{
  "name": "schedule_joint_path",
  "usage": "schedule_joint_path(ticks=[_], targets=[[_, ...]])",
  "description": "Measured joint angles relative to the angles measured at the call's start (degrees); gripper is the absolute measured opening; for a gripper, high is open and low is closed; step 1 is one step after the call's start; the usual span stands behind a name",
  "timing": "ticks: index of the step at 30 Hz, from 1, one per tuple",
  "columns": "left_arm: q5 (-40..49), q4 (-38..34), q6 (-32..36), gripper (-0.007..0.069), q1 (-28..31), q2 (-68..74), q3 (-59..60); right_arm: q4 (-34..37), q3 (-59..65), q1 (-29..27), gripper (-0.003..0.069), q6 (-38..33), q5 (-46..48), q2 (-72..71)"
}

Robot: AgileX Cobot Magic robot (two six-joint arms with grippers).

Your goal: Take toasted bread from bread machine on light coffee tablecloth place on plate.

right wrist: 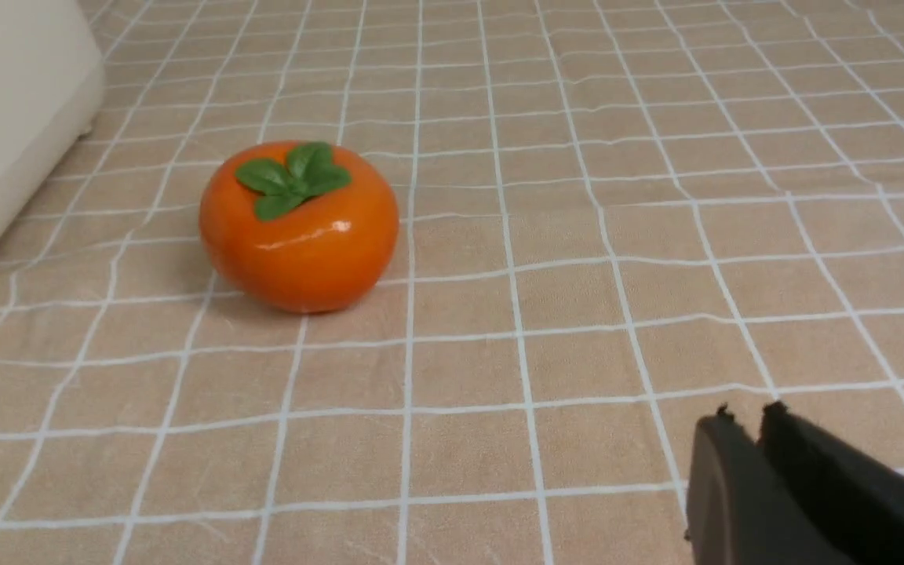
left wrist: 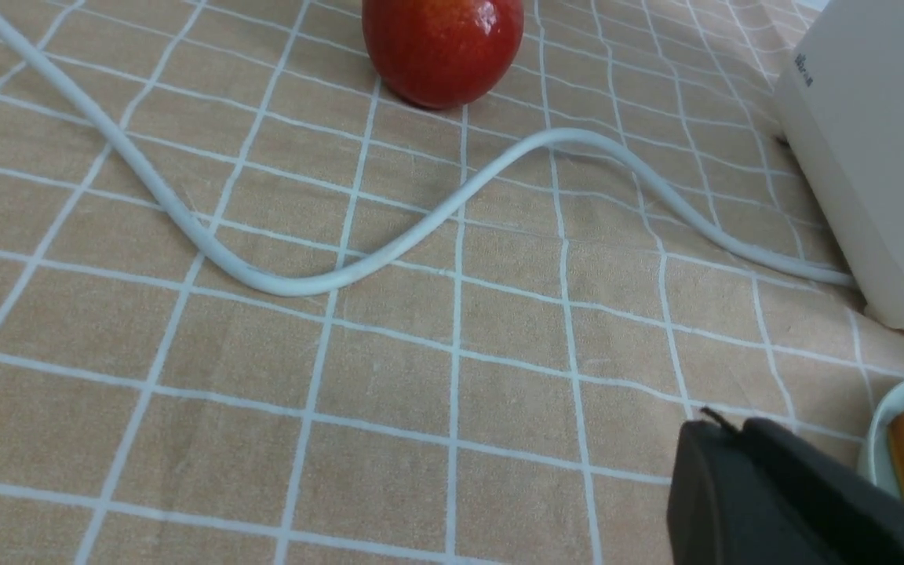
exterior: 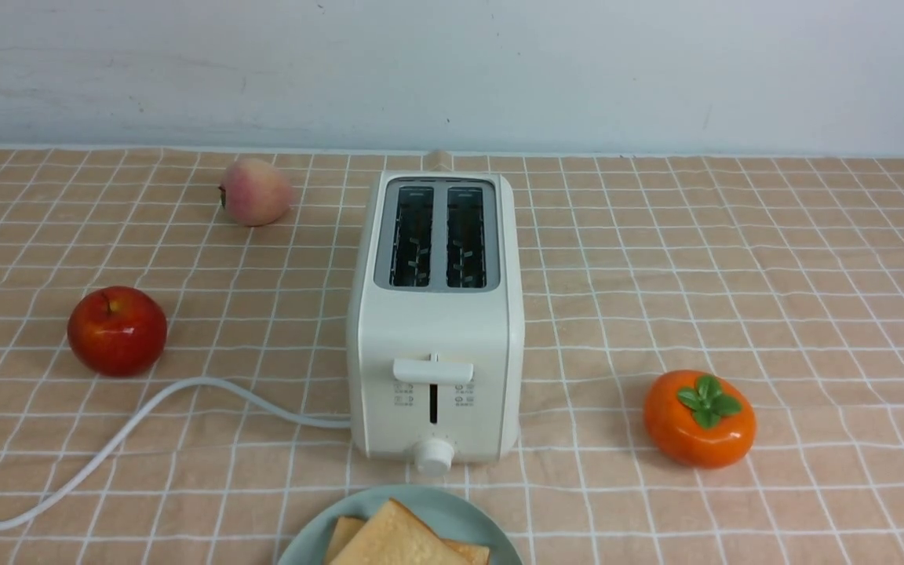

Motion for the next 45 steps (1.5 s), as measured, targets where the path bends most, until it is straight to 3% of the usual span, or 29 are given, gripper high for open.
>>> schedule_joint_path(ticks=[45], targets=[[0.0, 0.0, 0.0, 0.0073, 0.0, 0.0, 0.0, 0.0, 0.0, -0.1, 0.0129, 0.0, 0.0, 0.0]])
